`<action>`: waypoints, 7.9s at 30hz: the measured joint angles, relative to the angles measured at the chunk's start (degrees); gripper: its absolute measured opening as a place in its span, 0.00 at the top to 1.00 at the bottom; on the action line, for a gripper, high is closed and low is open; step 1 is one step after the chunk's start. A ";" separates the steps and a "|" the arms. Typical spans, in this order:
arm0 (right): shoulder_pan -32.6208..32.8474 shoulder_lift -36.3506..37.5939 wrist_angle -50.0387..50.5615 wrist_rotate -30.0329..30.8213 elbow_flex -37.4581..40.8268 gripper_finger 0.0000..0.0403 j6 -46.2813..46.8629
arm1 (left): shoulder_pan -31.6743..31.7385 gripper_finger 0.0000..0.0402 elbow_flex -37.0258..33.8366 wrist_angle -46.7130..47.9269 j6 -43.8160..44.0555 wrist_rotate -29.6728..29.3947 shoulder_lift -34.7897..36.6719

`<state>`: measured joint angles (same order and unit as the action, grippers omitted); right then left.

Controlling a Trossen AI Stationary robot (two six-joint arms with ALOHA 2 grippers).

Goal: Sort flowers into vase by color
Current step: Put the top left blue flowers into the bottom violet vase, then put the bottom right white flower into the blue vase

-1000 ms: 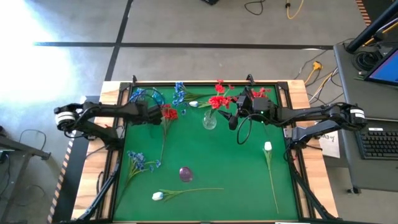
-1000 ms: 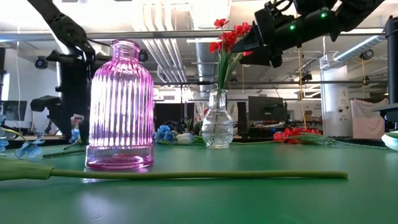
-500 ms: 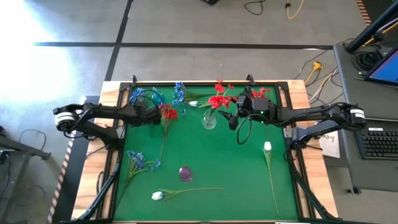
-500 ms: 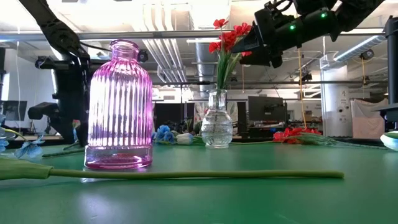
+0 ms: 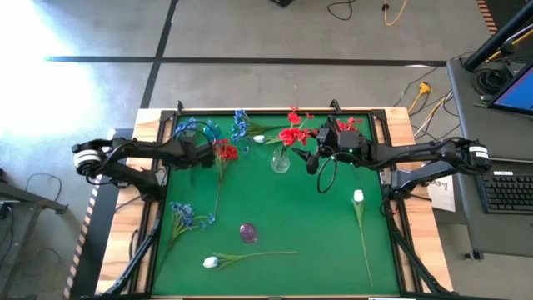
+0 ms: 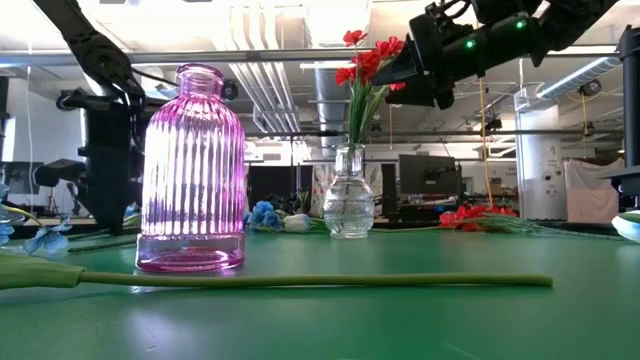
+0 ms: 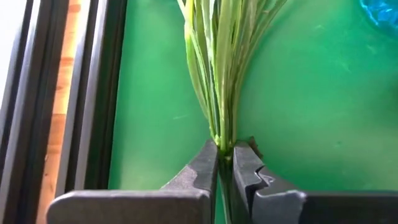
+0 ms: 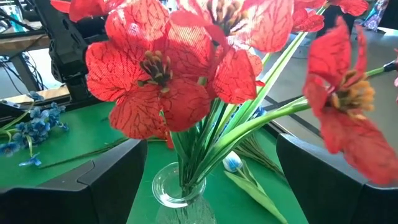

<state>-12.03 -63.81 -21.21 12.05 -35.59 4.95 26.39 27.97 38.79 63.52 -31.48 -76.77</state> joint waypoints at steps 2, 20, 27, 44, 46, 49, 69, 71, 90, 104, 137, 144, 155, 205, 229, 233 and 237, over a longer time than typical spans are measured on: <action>0.00 0.00 0.00 0.00 0.00 0.13 0.00 | 0.00 0.99 -0.02 0.53 0.05 0.12 0.00; 0.00 0.00 0.11 -0.03 0.00 0.13 0.00 | -0.03 1.00 0.39 2.70 -3.04 0.25 11.35; 0.00 0.00 0.09 -0.04 0.00 0.13 0.00 | -0.16 1.00 0.39 6.38 -3.43 -0.80 19.49; 0.00 0.00 0.04 -0.04 0.00 0.13 -0.01 | -0.74 1.00 0.41 -14.20 -27.79 -7.26 36.55; 0.00 0.00 0.02 -0.04 0.00 0.13 -0.02 | -1.07 1.00 0.41 -21.07 -34.80 -3.16 37.58; 0.00 0.00 0.02 -0.04 0.00 0.13 -0.01 | -2.58 1.00 0.41 -32.33 -44.33 6.31 38.65; 0.02 2.01 -0.88 -0.04 0.07 0.13 0.74 | -32.38 1.00 -10.62 -88.16 -63.71 17.14 33.31; 0.04 3.69 -0.96 -0.04 0.07 0.13 1.46 | -33.60 1.00 -11.55 -91.98 -63.71 17.07 31.39; 1.81 15.85 23.11 -4.82 -6.17 0.13 18.49 | -44.99 1.00 -7.14 -116.45 -65.95 17.51 8.93; 3.43 17.68 32.93 -6.58 -6.56 0.17 23.71 | -48.13 1.00 -0.73 -128.92 -67.57 15.57 -11.13; 3.56 17.53 32.92 -6.56 -6.51 0.18 22.16 | -55.01 1.00 -0.94 -128.79 -69.31 11.00 -18.83; 3.56 17.53 32.94 -6.55 -6.51 0.18 22.05 | -54.90 1.00 -1.10 -128.77 -70.56 11.01 -21.15; 3.56 17.53 32.93 -6.54 -6.51 0.18 22.05 | -54.90 1.00 -1.27 -128.81 -68.41 11.43 -24.44; 3.56 17.51 32.92 -6.53 -6.51 0.18 23.17 | -55.99 0.81 -4.62 -128.90 -65.98 9.49 -23.13; 3.54 17.51 36.26 -8.04 -6.59 0.18 32.15 | -63.43 0.81 -16.10 -128.75 -62.47 -4.49 -9.74; 3.54 16.99 42.85 -8.11 -7.17 0.18 37.79 | -63.36 0.81 -17.96 -128.73 -60.06 -10.00 -6.66; 3.54 16.28 51.42 -8.09 -7.21 0.18 44.28 | -63.39 0.81 -19.34 -128.16 -59.78 -14.47 -3.81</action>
<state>-8.49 -47.53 30.21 3.96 -42.81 49.24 -36.99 8.63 -89.37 3.75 -45.96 -80.58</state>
